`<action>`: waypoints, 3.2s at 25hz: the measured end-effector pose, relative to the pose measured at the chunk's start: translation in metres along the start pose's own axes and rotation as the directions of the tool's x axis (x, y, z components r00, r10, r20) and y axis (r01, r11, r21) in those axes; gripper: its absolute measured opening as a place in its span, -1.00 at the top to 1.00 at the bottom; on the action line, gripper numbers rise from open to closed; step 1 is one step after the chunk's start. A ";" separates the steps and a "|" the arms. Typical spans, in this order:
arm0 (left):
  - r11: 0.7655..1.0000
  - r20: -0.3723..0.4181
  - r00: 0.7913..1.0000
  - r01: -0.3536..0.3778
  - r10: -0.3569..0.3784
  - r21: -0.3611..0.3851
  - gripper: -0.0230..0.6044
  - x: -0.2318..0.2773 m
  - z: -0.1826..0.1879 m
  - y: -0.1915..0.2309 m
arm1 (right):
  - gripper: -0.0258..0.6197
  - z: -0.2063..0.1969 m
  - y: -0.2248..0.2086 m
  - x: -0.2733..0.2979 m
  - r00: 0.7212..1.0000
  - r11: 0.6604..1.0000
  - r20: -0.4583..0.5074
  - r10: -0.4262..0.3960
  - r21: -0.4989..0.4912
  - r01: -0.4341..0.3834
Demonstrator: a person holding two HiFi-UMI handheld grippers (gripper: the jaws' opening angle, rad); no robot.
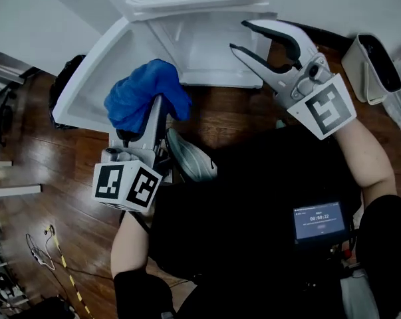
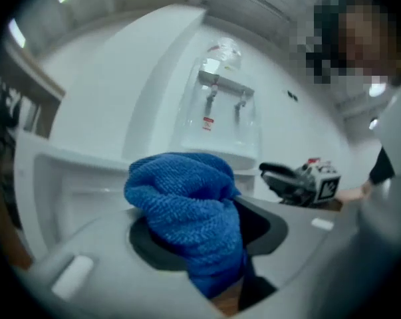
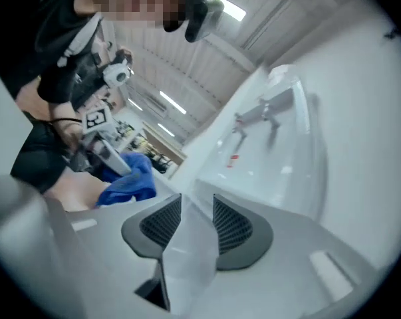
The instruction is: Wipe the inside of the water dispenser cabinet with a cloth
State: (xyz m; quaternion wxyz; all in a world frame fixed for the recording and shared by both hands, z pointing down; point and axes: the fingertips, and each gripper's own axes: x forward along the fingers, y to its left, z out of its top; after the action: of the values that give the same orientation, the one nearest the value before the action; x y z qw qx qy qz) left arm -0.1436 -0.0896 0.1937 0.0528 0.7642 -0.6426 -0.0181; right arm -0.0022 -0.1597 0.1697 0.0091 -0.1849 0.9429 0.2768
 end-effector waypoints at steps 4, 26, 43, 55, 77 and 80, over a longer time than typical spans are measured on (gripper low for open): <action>0.971 0.044 0.987 -0.157 0.151 0.178 0.30 0.043 0.003 0.009 | 0.52 0.002 -0.065 -0.018 0.948 0.948 0.021 -0.318 0.037 0.317; 0.912 -0.084 0.931 -0.325 0.355 0.250 0.30 0.163 -0.167 0.077 | 0.63 0.013 -0.138 -0.065 0.869 0.855 0.107 -0.483 0.269 0.442; 0.950 -0.469 0.867 -0.015 0.168 0.312 0.30 0.188 -0.301 0.031 | 0.67 -0.004 -0.162 -0.074 0.825 0.785 0.074 -0.561 0.366 0.501; 0.969 -0.530 0.848 0.147 -0.020 0.199 0.27 0.217 -0.323 -0.131 | 0.69 -0.036 -0.194 -0.098 0.748 0.669 -0.027 -0.663 0.428 0.608; 0.969 -0.057 0.993 0.109 -0.099 0.222 0.27 0.212 -0.030 -0.171 | 0.72 -0.066 -0.198 -0.100 0.748 0.642 -0.095 -0.657 0.451 0.621; 0.969 -0.051 0.993 0.111 -0.102 0.221 0.31 0.211 -0.031 -0.162 | 0.72 -0.071 -0.195 -0.098 0.757 0.647 -0.103 -0.645 0.453 0.613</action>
State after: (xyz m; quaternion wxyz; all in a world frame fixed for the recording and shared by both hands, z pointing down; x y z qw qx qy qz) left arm 0.0546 -0.2677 0.2157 -0.0216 0.7988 -0.5975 0.0665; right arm 0.1636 -0.3153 0.1403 0.1798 -0.4832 0.8563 0.0306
